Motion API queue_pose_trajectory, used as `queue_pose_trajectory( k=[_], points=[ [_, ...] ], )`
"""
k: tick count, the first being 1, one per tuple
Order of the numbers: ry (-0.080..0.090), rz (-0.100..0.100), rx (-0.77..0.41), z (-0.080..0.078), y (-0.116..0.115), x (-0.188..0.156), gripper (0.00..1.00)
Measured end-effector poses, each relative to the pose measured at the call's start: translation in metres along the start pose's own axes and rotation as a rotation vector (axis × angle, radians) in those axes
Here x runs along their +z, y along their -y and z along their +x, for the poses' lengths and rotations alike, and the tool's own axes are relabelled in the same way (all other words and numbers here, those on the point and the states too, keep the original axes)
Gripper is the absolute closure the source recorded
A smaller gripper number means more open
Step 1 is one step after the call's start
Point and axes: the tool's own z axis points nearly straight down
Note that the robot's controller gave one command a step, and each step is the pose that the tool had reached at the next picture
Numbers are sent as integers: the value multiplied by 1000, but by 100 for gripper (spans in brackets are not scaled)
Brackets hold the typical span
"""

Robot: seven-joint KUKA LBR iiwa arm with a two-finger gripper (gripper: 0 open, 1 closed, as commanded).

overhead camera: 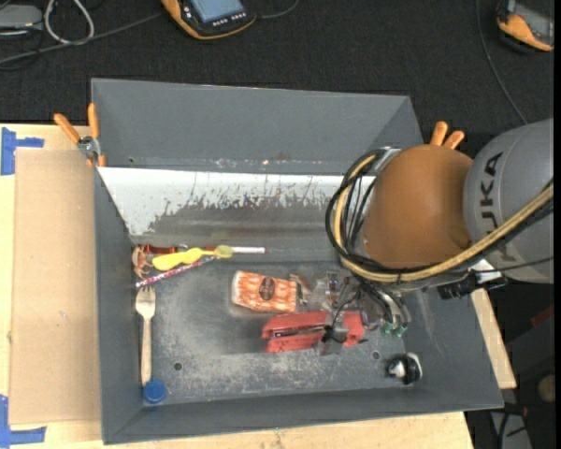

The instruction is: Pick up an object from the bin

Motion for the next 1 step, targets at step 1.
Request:
queue_pose_trajectory(
  k=[1],
  points=[
    [-5,0,12,-2,3,-64,100]
  ],
)
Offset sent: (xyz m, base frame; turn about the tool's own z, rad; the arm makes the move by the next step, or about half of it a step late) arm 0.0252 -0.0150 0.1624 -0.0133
